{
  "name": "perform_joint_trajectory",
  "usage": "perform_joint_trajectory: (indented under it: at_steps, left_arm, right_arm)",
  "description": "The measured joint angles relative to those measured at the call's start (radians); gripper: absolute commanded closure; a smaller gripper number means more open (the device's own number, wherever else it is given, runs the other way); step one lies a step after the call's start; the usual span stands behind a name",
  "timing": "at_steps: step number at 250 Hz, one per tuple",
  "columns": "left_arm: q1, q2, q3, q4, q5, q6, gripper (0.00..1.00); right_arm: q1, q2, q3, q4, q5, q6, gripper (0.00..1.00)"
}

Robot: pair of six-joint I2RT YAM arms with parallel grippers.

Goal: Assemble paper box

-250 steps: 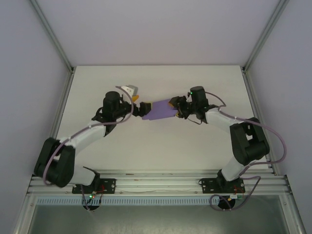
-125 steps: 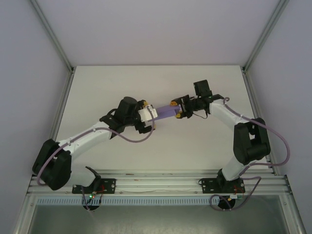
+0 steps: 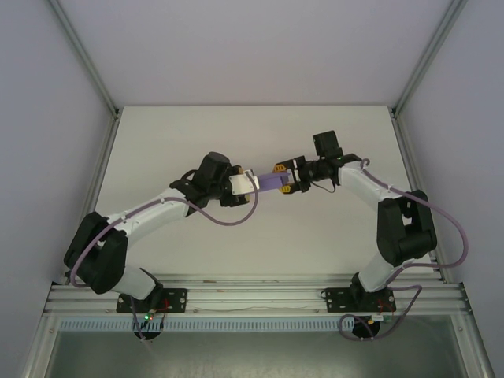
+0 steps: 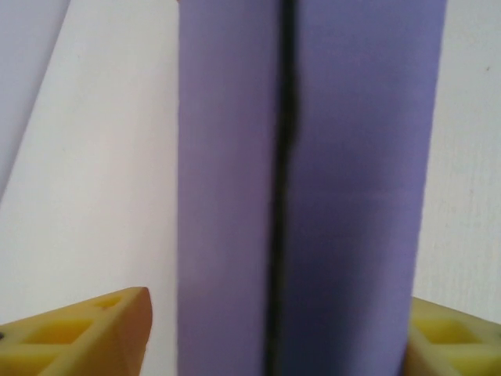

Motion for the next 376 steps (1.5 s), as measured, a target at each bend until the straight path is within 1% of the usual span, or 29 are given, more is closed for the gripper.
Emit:
perform_joint_trajectory:
  at_steps: [10,28,36,48,54,67,75,83,105,124,139,173,195,223,233,249,281,309,337,365,376]
  left_arm:
    - [0.0,0.0,0.0,-0.001,0.001,-0.001,0.44]
    - [0.0,0.0,0.0,0.0,0.002,0.002,0.51]
    - [0.0,0.0,0.0,0.001,0.002,0.002,0.53]
    - [0.0,-0.001,0.0,0.002,0.003,0.003,0.55]
    - [0.0,-0.001,0.0,0.002,0.003,0.003,0.55]
    - [0.0,-0.001,0.0,0.002,0.003,0.003,0.56]
    - [0.0,-0.001,0.0,0.0,0.004,0.003,0.57]
    - [0.0,-0.001,0.0,-0.005,0.004,0.007,0.58]
    - [0.001,-0.001,0.005,-0.039,0.014,0.018,0.6]
    - [0.006,0.002,0.024,-0.09,0.033,0.029,0.6]
    - [0.011,0.016,0.054,-0.135,0.055,0.035,0.6]
    - [0.023,0.08,0.131,-0.218,0.089,0.035,0.6]
    - [0.028,0.114,0.153,-0.256,0.104,0.033,0.6]
    - [0.03,0.157,0.174,-0.306,0.124,0.027,0.6]
    - [0.033,0.176,0.185,-0.326,0.133,0.024,0.59]
    - [0.034,0.208,0.205,-0.354,0.142,0.01,0.59]
    - [0.036,0.253,0.269,-0.405,0.147,-0.008,0.59]
    - [0.036,0.278,0.308,-0.443,0.146,-0.019,0.59]
    - [0.036,0.297,0.338,-0.473,0.146,-0.021,0.59]
    - [0.036,0.311,0.36,-0.498,0.147,-0.02,0.58]
    - [0.036,0.317,0.369,-0.507,0.147,-0.021,0.58]
  right_arm:
    - [0.0,0.0,0.0,0.0,-0.007,-0.002,0.42]
    - [0.0,0.0,0.0,0.001,-0.018,-0.006,0.41]
    - [0.0,0.0,0.0,0.001,-0.021,-0.008,0.39]
    - [0.0,0.0,0.0,0.002,-0.023,-0.014,0.36]
    - [0.0,0.0,0.0,0.002,-0.023,-0.019,0.32]
    - [0.0,0.0,0.0,0.0,-0.021,-0.026,0.16]
    - [-0.001,0.0,0.0,-0.001,-0.016,-0.039,0.11]
    - [-0.003,-0.002,0.0,-0.003,-0.007,-0.055,0.0]
    - [-0.019,-0.015,0.0,-0.026,0.054,-0.126,0.0]
    - [-0.05,-0.045,0.0,-0.055,0.151,-0.214,0.0]
    - [-0.078,-0.081,0.0,-0.069,0.262,-0.31,0.0]
    - [-0.113,-0.186,0.0,-0.071,0.571,-0.54,0.0]
    - [-0.114,-0.272,-0.035,0.003,0.695,-0.733,0.0]
    - [-0.114,-0.367,-0.117,0.112,0.769,-0.949,0.0]
    - [-0.115,-0.389,-0.138,0.13,0.769,-1.025,0.0]
    - [-0.116,-0.404,-0.149,0.135,0.726,-1.155,0.0]
    - [-0.106,-0.407,-0.149,0.122,0.553,-1.426,0.0]
    - [-0.052,-0.409,-0.149,0.049,0.432,-1.662,0.01]
    - [0.028,-0.382,-0.134,-0.058,0.404,-1.826,0.08]
    - [0.067,-0.312,-0.094,-0.124,0.414,-1.901,0.19]
    - [0.072,-0.283,-0.082,-0.136,0.427,-1.922,0.21]
